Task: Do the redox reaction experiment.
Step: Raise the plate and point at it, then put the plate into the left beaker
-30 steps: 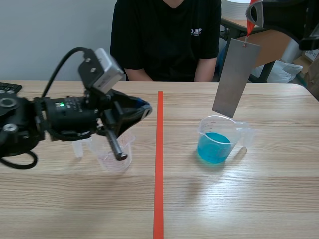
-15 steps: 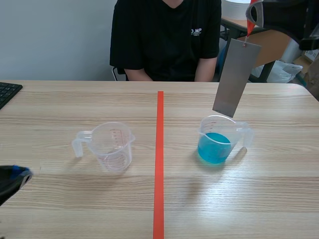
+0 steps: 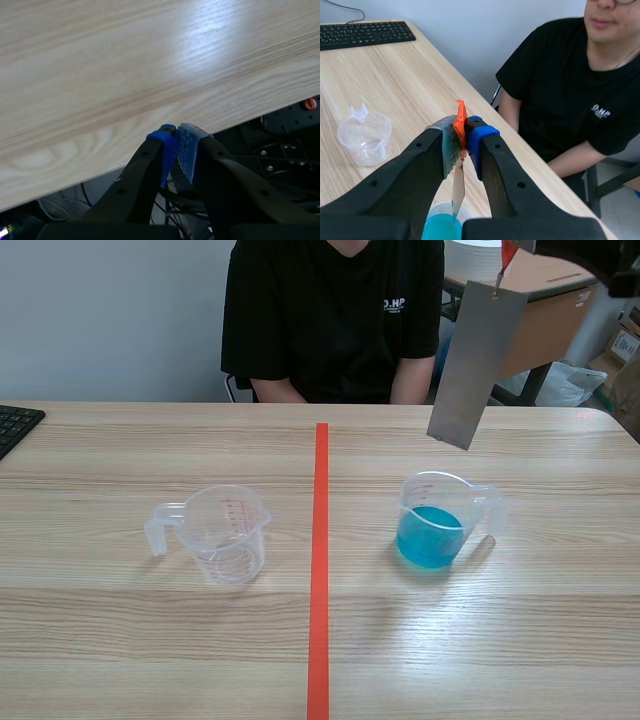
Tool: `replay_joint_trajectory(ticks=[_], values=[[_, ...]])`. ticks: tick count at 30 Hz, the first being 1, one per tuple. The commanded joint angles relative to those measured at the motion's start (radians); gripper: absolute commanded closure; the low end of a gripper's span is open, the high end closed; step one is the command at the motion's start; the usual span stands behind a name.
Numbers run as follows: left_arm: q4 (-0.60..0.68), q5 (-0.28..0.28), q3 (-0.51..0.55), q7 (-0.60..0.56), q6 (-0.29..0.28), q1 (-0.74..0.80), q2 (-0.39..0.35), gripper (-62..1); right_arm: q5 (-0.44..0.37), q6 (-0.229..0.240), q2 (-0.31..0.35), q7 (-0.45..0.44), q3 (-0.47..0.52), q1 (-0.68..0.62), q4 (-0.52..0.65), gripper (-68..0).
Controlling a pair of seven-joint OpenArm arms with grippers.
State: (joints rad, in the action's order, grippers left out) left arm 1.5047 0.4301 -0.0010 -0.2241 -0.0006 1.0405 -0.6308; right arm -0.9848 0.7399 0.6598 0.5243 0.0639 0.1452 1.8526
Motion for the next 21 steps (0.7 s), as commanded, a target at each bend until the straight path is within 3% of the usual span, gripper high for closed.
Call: replay_joint_trajectory(ticks=[1, 9, 21], values=[[0.006, -0.002, -0.008, -0.007, -0.001, 0.000, 0.034, -4.9, -0.016, 0.006, 0.018, -0.017, -0.015, 0.039, 0.014, -1.3], [0.005, -0.005, -0.008, 0.055, -0.001, 0.010, 0.161, -4.9, -0.015, 0.006, 0.007, -0.018, -0.114, 0.132, 0.014, -1.3], [0.005, -0.005, -0.008, 0.068, -0.001, 0.009, 0.171, -4.9, -0.010, 0.006, -0.088, 0.000, -0.298, 0.266, 0.013, -1.3]])
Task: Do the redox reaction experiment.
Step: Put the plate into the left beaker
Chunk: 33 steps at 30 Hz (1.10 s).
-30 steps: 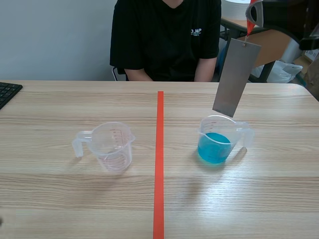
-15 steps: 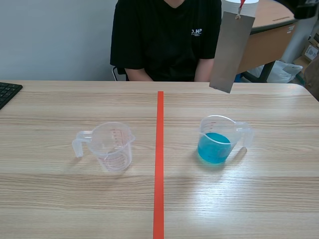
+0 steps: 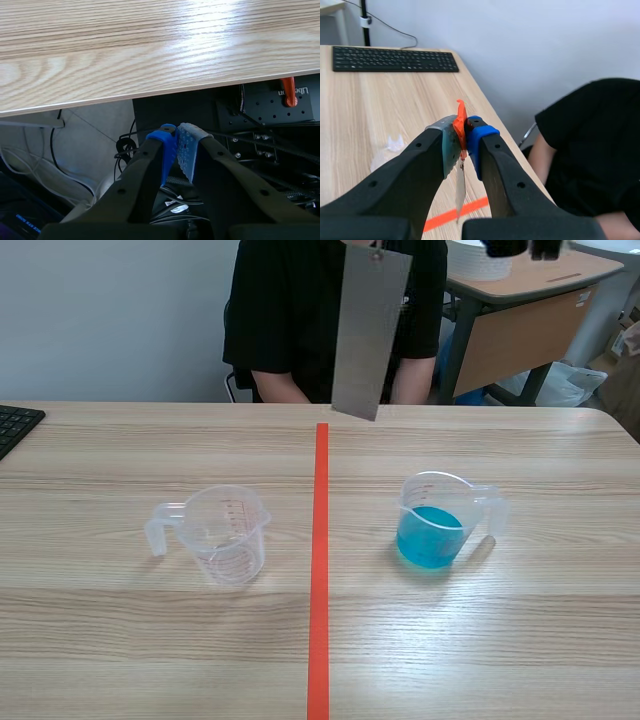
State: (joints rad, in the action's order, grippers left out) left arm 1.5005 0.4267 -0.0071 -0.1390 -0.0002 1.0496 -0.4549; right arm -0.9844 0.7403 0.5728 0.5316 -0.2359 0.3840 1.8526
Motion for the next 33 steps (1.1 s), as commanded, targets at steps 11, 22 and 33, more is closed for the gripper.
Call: replay_joint_trajectory(ticks=[11, 22, 33], values=[[0.010, -0.002, -0.002, -0.017, -0.002, 0.000, -0.006, -4.9, 0.048, 0.005, -0.130, 0.029, -0.169, 0.116, 0.002, -1.3], [0.010, -0.002, -0.002, -0.017, -0.002, 0.000, -0.006, -4.9, 0.122, 0.005, -0.263, 0.050, -0.285, 0.172, -0.074, -1.3], [0.010, -0.001, -0.003, -0.013, 0.014, 0.000, -0.006, -8.0, 0.155, 0.005, -0.360, 0.058, -0.311, 0.200, -0.195, -1.3]])
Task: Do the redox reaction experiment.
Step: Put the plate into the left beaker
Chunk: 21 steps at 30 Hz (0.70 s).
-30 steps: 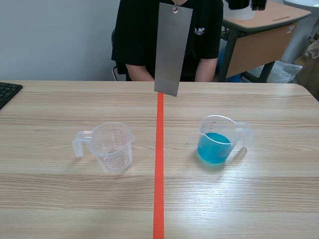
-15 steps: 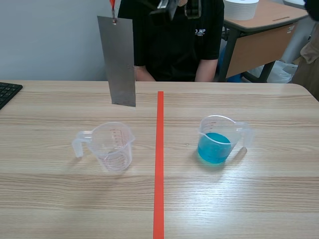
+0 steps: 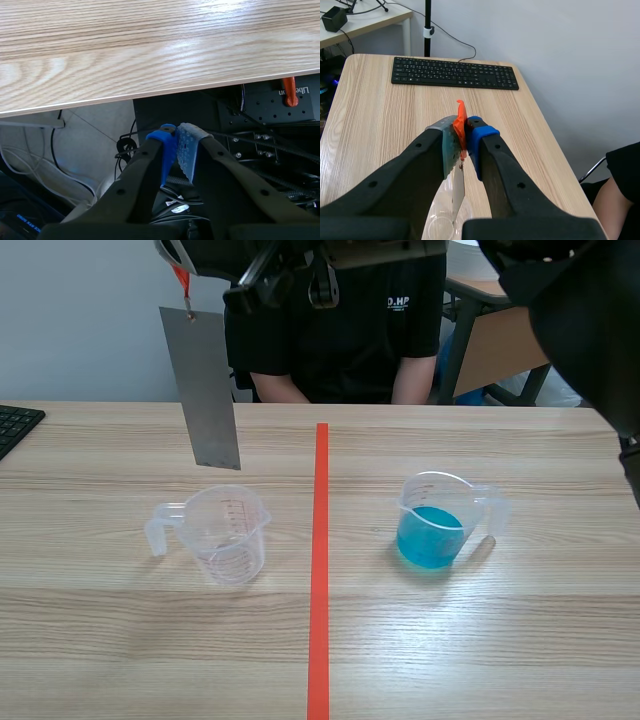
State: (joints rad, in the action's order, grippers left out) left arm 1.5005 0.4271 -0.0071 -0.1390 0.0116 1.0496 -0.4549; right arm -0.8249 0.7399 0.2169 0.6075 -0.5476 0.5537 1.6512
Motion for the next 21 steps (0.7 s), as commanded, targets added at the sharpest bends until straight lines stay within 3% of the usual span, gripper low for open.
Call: replay_joint_trajectory(ticks=[1, 10, 21], values=[[0.010, -0.002, -0.003, -0.010, 0.002, 0.000, -0.006, -10.1, 0.001, 0.006, -0.009, -0.018, 0.000, 0.031, -0.001, -1.3], [0.010, -0.002, -0.003, 0.005, 0.002, 0.000, -0.005, -37.7, 0.018, 0.006, -0.029, -0.014, -0.034, 0.030, -0.056, -1.3], [0.010, -0.002, -0.003, 0.004, 0.002, 0.000, -0.005, -60.9, 0.018, 0.006, -0.029, -0.023, -0.043, 0.030, -0.123, -1.3]])
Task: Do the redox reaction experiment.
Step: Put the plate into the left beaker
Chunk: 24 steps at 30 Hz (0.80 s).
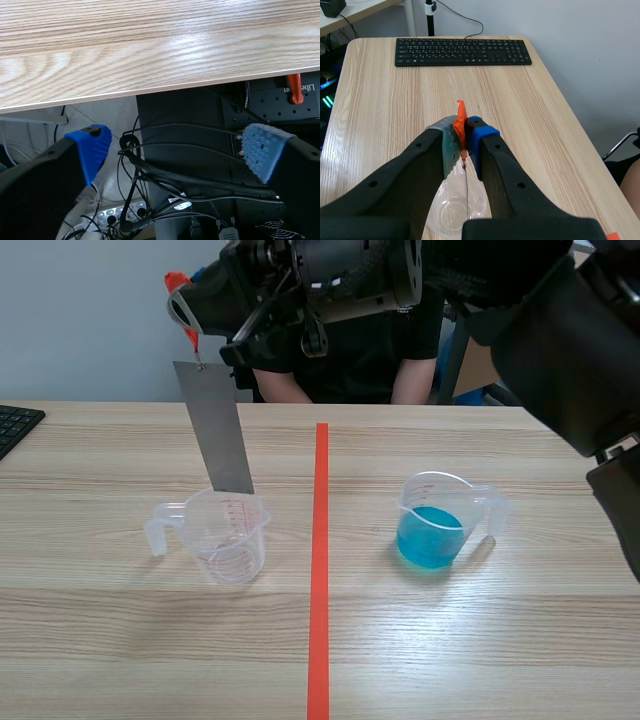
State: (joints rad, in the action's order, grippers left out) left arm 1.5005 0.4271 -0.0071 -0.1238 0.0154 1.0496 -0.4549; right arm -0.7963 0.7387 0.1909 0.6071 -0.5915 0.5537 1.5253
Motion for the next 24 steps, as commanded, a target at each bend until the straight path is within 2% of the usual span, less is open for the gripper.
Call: replay_joint_trajectory(ticks=[1, 11, 20, 24], values=[[0.010, -0.002, -0.003, -0.011, -0.002, 0.000, -0.005, -62.3, -0.011, 0.007, -0.003, -0.024, 0.001, 0.030, -0.002, -1.3], [0.010, -0.001, -0.003, -0.010, -0.002, 0.000, -0.001, -62.3, 0.008, 0.007, -0.026, -0.034, -0.002, 0.030, -0.059, -1.3], [0.010, -0.002, -0.003, -0.010, -0.003, 0.000, 0.008, -62.3, 0.014, 0.007, -0.052, -0.039, -0.050, 0.031, -0.119, -1.3], [0.010, -0.002, -0.003, -0.010, -0.003, 0.000, 0.008, -62.3, 0.057, 0.007, -0.056, -0.070, -0.071, 0.031, -0.150, -1.3]])
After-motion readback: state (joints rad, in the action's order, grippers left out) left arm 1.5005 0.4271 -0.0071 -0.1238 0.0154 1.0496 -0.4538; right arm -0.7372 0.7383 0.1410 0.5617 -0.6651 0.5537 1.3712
